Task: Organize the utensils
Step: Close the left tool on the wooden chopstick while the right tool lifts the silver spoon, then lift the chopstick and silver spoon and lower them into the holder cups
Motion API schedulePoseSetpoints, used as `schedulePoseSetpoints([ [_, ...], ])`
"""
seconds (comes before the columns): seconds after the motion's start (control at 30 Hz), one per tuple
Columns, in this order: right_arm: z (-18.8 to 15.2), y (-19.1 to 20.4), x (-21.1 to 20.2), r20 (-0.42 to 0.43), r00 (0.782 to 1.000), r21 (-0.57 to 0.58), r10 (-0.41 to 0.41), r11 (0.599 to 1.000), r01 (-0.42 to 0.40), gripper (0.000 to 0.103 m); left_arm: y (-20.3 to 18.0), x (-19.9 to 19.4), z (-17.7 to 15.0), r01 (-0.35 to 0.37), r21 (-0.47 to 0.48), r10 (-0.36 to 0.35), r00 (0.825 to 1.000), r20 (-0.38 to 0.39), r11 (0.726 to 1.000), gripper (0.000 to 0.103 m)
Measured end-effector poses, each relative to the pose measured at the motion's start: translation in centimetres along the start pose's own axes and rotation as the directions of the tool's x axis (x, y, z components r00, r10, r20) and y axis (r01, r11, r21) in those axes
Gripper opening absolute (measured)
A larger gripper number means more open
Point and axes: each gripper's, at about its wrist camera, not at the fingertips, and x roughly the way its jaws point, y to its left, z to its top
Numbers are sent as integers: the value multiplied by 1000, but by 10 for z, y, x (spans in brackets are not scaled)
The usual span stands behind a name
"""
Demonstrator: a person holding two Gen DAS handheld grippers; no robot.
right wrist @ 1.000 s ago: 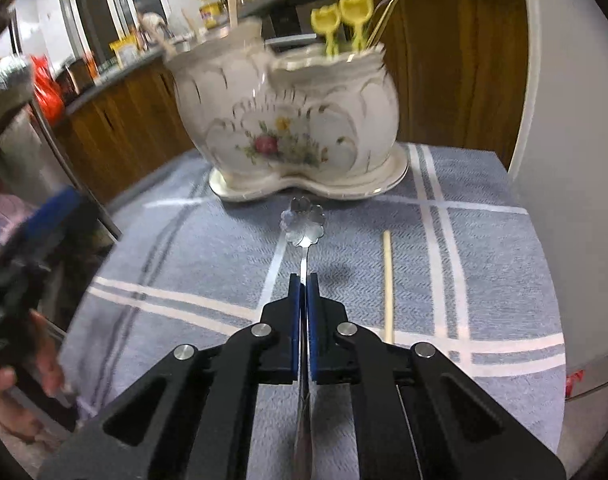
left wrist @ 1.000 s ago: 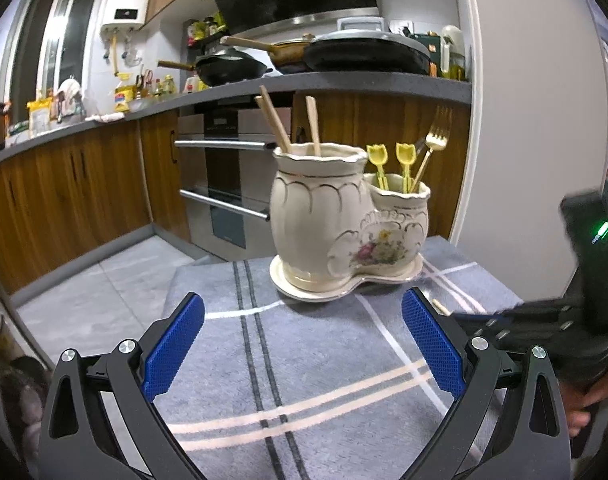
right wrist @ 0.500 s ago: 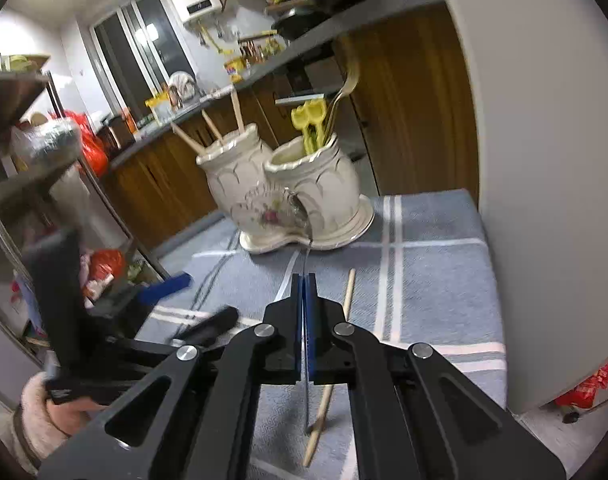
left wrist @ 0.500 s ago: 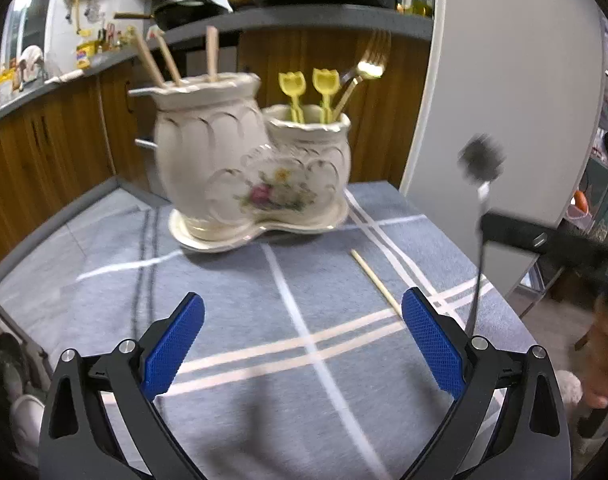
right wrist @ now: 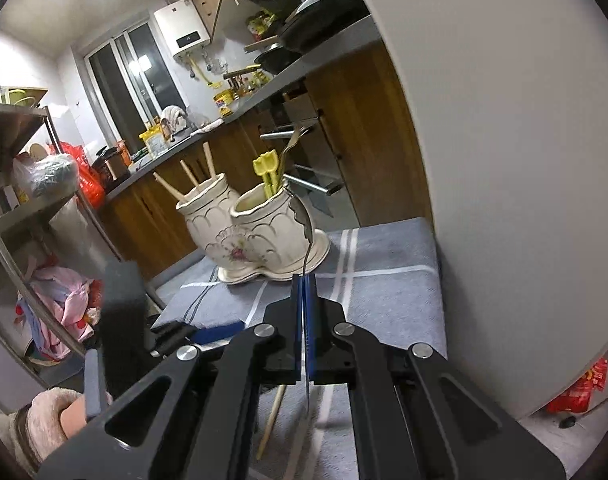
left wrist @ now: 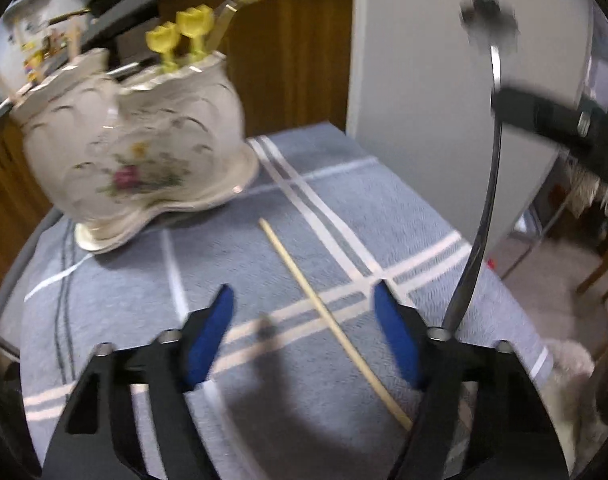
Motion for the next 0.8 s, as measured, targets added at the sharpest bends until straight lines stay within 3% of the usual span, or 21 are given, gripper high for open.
schedulePoseSetpoints([
  [0.17, 1, 1, -3, 8, 1000, -9, -5, 1000, 5, 1, -3, 14, -1, -3, 5, 3, 999, -51, 1000, 42],
  [0.23, 1, 1, -4, 12, 1000, -10, -2, 1000, 2, 1, 3, 14, 0, -17, -10, 16, 998, -58, 1000, 22],
  [0.33, 1, 1, -3, 13, 1000, -8, 3, 1000, -3, 1, 15, 13, 1, 0, -33, -3, 998, -63, 999, 10],
  [0.57, -3, 7, -1, 22, 999, -15, 23, 1000, -23, 1, 38, 2, -8, 38, -72, -42, 998, -52, 997, 5],
  [0.8, -5, 15, 2, 43, 999, -46, 25, 999, -23, 1, 51, -39, -14, 44, -52, -41, 998, 56, 998, 5],
])
